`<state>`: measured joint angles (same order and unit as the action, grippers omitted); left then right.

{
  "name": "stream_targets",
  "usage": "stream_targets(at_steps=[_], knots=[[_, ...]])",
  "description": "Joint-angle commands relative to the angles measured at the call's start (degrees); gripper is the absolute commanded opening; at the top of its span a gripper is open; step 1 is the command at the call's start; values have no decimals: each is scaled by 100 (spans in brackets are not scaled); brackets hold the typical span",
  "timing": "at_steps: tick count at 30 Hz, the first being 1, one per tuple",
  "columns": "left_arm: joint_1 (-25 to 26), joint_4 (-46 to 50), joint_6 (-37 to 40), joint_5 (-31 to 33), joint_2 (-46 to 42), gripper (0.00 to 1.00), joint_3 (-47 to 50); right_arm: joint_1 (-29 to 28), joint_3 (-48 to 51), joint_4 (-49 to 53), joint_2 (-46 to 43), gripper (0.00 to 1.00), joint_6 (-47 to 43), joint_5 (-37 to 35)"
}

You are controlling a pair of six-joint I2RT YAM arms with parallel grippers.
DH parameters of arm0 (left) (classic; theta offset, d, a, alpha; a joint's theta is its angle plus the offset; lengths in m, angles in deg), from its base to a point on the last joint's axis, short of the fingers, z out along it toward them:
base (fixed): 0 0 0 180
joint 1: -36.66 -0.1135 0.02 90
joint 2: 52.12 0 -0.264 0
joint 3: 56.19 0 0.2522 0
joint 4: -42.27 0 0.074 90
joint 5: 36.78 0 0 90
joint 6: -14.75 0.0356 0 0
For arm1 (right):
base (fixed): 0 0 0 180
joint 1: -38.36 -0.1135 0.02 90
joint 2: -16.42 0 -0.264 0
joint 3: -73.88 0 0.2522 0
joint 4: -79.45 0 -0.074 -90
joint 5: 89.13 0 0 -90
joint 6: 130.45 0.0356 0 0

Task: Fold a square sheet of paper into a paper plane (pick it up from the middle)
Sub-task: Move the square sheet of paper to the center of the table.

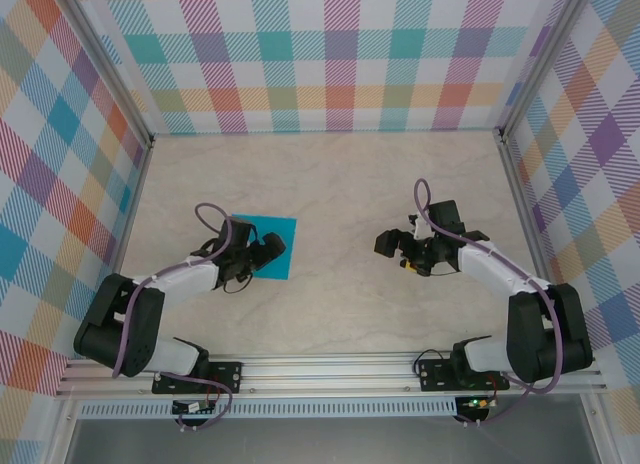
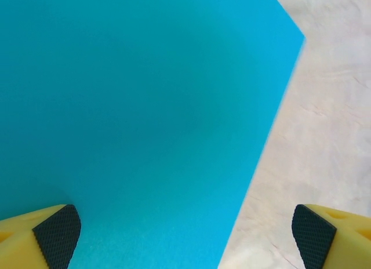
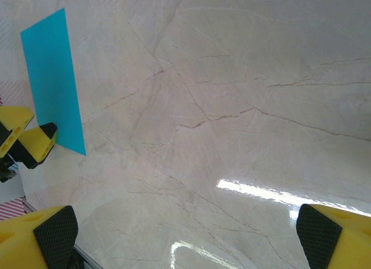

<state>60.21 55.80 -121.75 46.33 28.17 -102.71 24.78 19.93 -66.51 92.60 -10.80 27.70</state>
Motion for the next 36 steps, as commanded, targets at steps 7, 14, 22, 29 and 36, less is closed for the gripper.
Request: stream_targets(at_steps=[7, 14, 22, 29, 36], knots=[[1422, 45, -1356, 19, 452, 99, -558, -298, -77, 159, -77, 100, 319, 86], [1430, 1542, -945, 1277, -748, 100, -658, -1016, -376, -172, 145, 100, 802, -125], [831, 2574, -671, 1635, -2661, 100, 161, -2120, -1566, -243, 1410, 100, 1015, -527], [373, 2755, -457, 1271, -3372, 100, 577, -2733, -2904, -103, 2718, 100, 1154, -672], [229, 2991, -230, 1271, -3415, 100, 459, -2776, -3683, -76, 3557, 99, 1254, -430]])
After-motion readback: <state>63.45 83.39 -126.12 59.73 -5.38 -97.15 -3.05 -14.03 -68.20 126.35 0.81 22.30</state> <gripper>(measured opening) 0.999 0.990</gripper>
